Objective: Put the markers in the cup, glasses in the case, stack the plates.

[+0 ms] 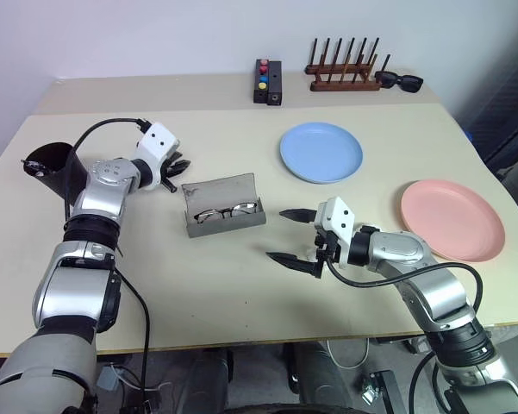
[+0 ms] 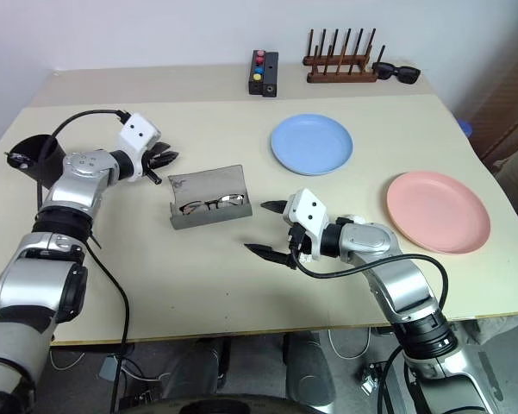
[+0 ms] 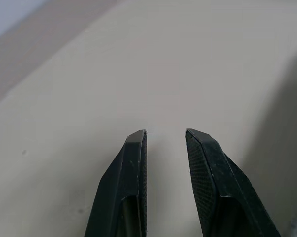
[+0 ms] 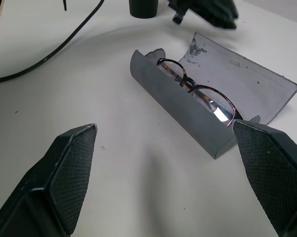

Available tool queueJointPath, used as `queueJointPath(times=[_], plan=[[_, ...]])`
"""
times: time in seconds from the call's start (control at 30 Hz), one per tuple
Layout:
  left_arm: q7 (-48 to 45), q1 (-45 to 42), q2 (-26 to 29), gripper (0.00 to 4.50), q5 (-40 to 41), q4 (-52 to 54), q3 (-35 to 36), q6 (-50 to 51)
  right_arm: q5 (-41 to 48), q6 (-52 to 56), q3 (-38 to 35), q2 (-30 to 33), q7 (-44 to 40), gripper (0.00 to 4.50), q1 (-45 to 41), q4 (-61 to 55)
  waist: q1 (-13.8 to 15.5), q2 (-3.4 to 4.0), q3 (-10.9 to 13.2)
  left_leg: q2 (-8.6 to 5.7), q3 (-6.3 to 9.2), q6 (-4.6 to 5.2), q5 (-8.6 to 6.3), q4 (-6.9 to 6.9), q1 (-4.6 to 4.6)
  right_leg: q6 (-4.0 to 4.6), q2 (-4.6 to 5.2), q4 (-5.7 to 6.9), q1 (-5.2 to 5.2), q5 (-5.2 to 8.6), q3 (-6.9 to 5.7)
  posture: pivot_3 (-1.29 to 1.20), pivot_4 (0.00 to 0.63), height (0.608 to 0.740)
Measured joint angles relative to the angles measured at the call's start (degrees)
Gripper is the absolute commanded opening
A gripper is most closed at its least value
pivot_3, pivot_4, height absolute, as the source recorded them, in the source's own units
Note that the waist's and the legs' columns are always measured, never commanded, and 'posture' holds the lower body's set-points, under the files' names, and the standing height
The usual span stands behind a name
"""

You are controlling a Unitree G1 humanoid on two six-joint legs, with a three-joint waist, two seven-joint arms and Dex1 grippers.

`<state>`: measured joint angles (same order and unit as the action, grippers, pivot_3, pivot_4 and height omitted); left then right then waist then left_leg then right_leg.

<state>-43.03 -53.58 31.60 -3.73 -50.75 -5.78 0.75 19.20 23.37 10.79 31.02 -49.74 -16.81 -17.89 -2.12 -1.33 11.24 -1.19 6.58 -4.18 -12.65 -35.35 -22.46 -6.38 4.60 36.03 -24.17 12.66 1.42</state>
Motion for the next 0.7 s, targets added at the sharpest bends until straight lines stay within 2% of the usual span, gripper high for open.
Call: queueJointPath(times=[0.3, 0.7], plan=[[-10.89, 4.48, 1.15, 1.22, 1.88, 5.36, -0.12, 0.22, 0.02, 0.01, 0.01, -0.09, 0.27, 4.50, 0.00, 0.00, -0.27, 0.00, 0.00, 0.01, 0.00, 0.00, 0.00, 0.02, 0.01, 0.01, 0.00, 0.01, 0.00, 0.00, 0.00, 0.00, 0.150, 0.740], [-23.11, 15.20, 4.05, 1.22, 11.98, 26.09, 2.27, 6.54, -0.37, -0.09, 0.32, -0.36, -0.02, 4.50, -0.74, 0.14, -0.31, 0.00, 0.00, 0.02, 0.00, 0.00, 0.00, 0.02, 0.02, 0.03, 0.01, 0.01, 0.00, 0.01, 0.01, 0.00, 0.150, 0.740]])
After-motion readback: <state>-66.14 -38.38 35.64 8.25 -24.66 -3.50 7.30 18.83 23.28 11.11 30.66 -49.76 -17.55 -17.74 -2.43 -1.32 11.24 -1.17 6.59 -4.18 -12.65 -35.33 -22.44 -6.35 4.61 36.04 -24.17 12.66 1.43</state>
